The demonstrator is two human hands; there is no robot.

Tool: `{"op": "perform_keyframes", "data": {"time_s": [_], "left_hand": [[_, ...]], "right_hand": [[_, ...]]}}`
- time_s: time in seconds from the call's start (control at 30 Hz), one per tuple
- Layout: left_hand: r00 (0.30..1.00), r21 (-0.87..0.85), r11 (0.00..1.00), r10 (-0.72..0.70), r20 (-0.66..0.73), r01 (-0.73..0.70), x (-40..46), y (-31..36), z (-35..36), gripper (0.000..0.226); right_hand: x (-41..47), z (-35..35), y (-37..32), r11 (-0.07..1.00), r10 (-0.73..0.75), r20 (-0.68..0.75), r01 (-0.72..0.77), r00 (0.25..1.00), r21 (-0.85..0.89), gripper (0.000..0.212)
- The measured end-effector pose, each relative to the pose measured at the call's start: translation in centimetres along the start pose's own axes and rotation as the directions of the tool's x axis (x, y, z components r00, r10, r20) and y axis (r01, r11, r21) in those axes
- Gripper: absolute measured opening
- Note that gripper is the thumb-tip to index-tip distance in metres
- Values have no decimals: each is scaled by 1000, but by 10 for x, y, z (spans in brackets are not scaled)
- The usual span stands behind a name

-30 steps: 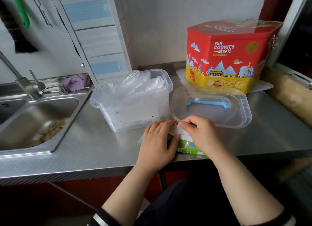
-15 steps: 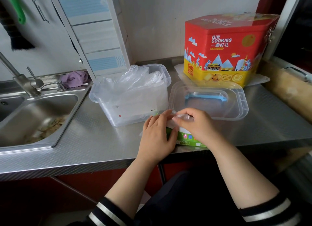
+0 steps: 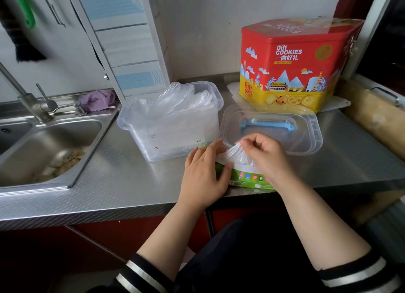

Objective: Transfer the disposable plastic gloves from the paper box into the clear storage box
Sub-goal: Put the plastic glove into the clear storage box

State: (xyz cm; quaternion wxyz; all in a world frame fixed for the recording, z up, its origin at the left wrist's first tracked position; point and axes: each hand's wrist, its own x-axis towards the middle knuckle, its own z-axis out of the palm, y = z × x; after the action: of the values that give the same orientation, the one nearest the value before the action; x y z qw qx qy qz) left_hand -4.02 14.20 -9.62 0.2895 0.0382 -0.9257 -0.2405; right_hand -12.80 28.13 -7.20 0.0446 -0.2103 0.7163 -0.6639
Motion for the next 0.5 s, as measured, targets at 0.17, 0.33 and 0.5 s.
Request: {"op": "perform_keyframes", "data": {"time_s": [0.17, 0.33, 0.5], "left_hand": [[999, -39, 999, -34, 22, 34, 0, -1, -1, 58], [999, -29, 999, -36, 15, 36, 0, -3, 1, 58], [1000, -26, 999, -26, 11, 26, 1, -5, 3, 51]], "right_hand": [[3, 10, -16, 852, -82, 233, 190, 969, -488, 25], [3, 12, -21, 762, -150, 229, 260, 962, -593, 7], [8, 3, -26, 1000, -21, -81, 20, 996, -13, 17]]}}
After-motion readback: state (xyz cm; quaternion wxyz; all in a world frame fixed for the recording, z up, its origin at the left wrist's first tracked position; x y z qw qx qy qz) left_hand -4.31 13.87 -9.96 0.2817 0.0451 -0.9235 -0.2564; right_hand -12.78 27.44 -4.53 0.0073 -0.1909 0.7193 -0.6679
